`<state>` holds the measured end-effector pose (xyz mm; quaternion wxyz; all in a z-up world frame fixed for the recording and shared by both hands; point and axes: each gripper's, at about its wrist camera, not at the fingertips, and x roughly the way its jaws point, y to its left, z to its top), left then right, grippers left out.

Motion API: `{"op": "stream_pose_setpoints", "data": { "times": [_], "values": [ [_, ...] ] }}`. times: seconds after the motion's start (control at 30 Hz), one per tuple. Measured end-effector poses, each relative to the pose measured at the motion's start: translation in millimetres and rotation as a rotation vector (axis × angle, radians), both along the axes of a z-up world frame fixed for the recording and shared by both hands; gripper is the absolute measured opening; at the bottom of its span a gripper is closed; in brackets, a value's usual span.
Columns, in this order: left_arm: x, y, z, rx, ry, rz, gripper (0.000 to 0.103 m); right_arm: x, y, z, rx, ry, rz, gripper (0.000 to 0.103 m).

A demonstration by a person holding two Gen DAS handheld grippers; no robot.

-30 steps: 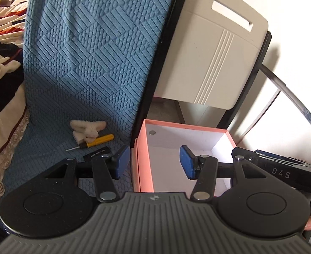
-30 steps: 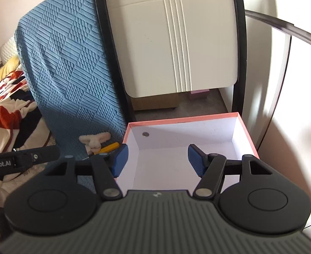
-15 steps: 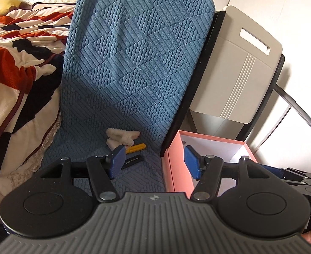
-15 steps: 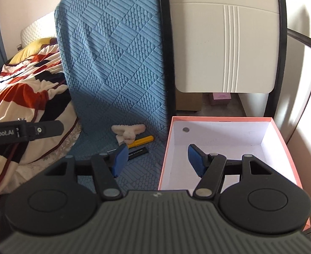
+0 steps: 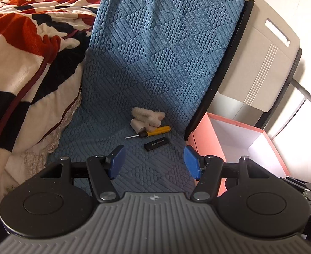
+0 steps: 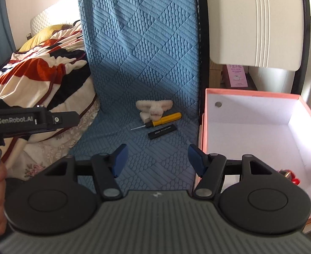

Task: Organize rigid objects
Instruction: 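Withdraw both open tools from the pink box back toward the cushion, then move the left tool toward the white plush toy while the right tool approaches the black USB stick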

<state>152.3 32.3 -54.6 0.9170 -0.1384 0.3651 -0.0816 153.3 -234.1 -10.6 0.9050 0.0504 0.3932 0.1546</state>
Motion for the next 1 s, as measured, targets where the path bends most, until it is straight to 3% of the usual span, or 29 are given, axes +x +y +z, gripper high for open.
{"op": "stream_pose_setpoints", "data": {
  "times": [0.43,0.83,1.0],
  "values": [
    [9.4,0.1,-41.2,0.001,0.083,-0.069,0.067,-20.8,23.8,-30.9,-0.003,0.001,0.015,0.065],
    [81.6,9.9,-74.4,-0.013,0.134,-0.127,0.066,12.9,41.2,-61.7,-0.024,-0.026,0.033,0.065],
    [115.2,2.8,-86.4,0.024,0.143,-0.157,0.066,33.4,56.3,-71.9,-0.034,-0.038,0.068,0.065]
  ]
}}
